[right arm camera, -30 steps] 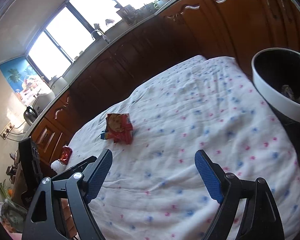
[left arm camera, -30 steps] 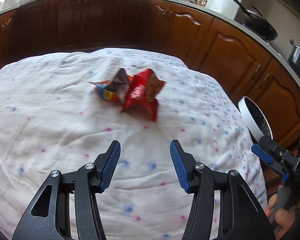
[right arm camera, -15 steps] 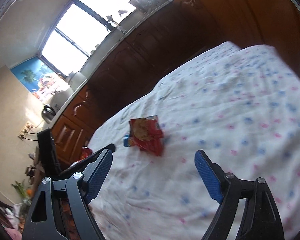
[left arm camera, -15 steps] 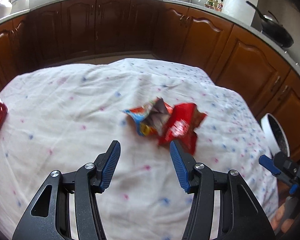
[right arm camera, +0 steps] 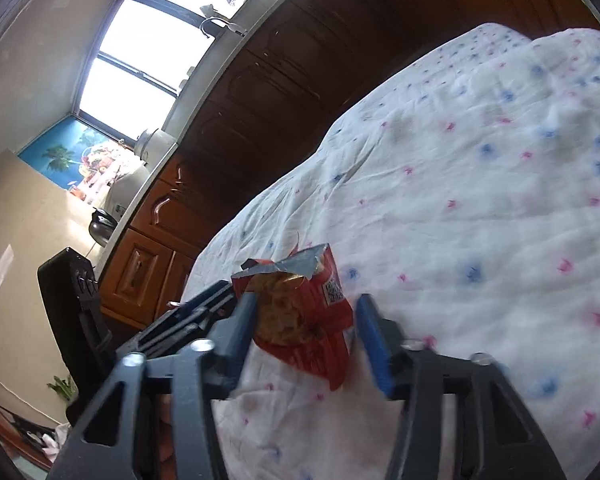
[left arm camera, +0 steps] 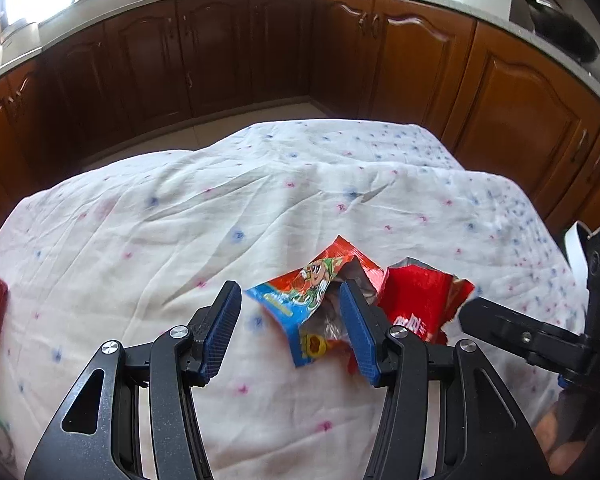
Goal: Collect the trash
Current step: 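Grasp the orange wrapper with the left tool while the right tool grasps the red bag, then carry both wrappers over the bin and open both tools to drop them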
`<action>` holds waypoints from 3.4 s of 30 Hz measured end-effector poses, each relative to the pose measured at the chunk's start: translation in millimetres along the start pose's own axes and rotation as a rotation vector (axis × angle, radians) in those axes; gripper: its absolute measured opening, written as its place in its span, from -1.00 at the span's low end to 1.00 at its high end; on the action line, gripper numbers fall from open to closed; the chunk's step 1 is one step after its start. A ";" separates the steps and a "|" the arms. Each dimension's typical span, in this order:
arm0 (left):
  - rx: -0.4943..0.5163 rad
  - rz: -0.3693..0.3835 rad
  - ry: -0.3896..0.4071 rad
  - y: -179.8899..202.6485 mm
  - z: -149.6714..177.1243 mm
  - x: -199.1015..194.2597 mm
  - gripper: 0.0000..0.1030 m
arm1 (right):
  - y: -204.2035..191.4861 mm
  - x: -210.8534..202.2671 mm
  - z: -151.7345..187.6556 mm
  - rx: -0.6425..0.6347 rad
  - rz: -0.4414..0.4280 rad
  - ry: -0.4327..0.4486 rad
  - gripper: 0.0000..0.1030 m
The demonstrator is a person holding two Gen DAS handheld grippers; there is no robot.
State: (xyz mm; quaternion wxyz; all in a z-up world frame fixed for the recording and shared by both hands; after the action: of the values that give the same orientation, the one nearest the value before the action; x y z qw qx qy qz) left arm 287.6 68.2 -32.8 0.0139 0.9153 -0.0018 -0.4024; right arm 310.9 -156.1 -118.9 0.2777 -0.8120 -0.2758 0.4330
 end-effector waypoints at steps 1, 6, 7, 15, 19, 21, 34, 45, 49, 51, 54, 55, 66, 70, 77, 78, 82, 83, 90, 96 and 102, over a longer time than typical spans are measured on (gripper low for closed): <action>0.007 0.001 -0.004 1.7 -0.3 2.3 -0.05 | -0.2 2.3 -0.1 0.001 -0.011 -0.009 -0.58; 0.043 0.011 -0.052 11.5 5.7 16.6 -0.85 | -2.2 -6.5 3.2 -0.024 0.005 -0.009 -0.96; 0.051 0.002 -0.054 12.6 7.5 17.8 -0.92 | -3.0 -11.5 3.6 -0.026 0.005 0.001 -0.97; 0.038 0.064 -0.015 20.9 16.8 -12.2 -0.98 | 0.6 -79.3 12.0 -0.093 0.093 0.103 -0.97; 0.037 0.134 0.005 42.3 22.8 -35.4 -0.98 | 2.8 -118.6 22.1 -0.130 0.154 0.158 -0.97; 0.045 0.166 0.005 55.5 27.3 -44.8 -0.99 | 4.0 -138.0 27.1 -0.149 0.190 0.188 -0.97; 0.152 0.291 -0.058 137.9 65.5 -73.1 -0.98 | 50.1 -207.0 61.1 -0.062 0.316 0.244 -0.97; 0.200 0.275 -0.029 173.4 66.9 -86.0 -0.98 | 48.5 -268.3 55.1 -0.085 0.378 0.394 -0.97; 0.216 0.286 -0.017 189.2 63.7 -91.1 -0.98 | 51.9 -286.9 55.4 -0.085 0.397 0.425 -0.97; 0.225 0.291 -0.009 197.6 62.6 -94.2 -0.98 | 53.1 -295.2 55.1 -0.089 0.411 0.439 -0.97; 0.237 0.300 -0.001 209.0 60.7 -97.6 -0.98 | 53.9 -306.8 55.7 -0.100 0.434 0.460 -0.97; 0.243 0.304 0.002 213.5 59.9 -98.8 -0.98 | 54.4 -310.5 55.6 -0.100 0.436 0.466 -0.97; 0.302 0.334 0.033 258.4 50.2 -108.7 -0.98 | 71.2 -344.0 45.6 -0.090 0.479 0.520 -0.97; 0.314 0.346 0.037 270.2 47.2 -108.8 -0.98 | 75.0 -351.0 41.9 -0.089 0.488 0.530 -0.97; 0.328 0.366 0.036 289.9 41.5 -105.3 -0.98 | 81.3 -360.8 39.8 -0.084 0.503 0.548 -0.97; 0.329 0.371 0.037 292.9 40.6 -104.7 -0.98 | 83.9 -362.4 38.8 -0.080 0.509 0.550 -0.97; 0.336 0.382 0.036 303.7 37.0 -101.8 -0.98 | 91.3 -367.3 34.1 -0.072 0.524 0.552 -0.97; 0.337 0.384 0.034 306.8 36.0 -100.9 -0.98 | 92.5 -367.9 33.1 -0.072 0.527 0.553 -0.97; 0.355 0.390 0.032 326.5 26.1 -94.2 -0.98 | 100.4 -373.9 23.7 -0.074 0.548 0.559 -0.97; 0.372 0.392 0.034 340.2 17.5 -89.7 -0.98 | 107.3 -380.2 12.5 -0.082 0.562 0.558 -0.97; 0.391 0.391 0.039 357.8 7.3 -84.6 -0.98 | 115.0 -381.7 1.3 -0.088 0.576 0.550 -0.97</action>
State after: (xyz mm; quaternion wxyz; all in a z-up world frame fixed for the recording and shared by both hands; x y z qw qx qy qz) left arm 227.9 -288.4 34.1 -0.0856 0.8905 -0.2559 -0.3663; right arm 153.2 -498.4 11.1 0.1736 -0.9527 0.0294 0.2475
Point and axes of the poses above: each gripper's, at about its wrist camera, not at the fingertips, and x roughly the way its jaws point, y to its right, z to its underside, the point moved 3 cm from there along x, roughly the way its jaws point, and after that the axes turned 3 degrees about y, right-handed, at the moved point
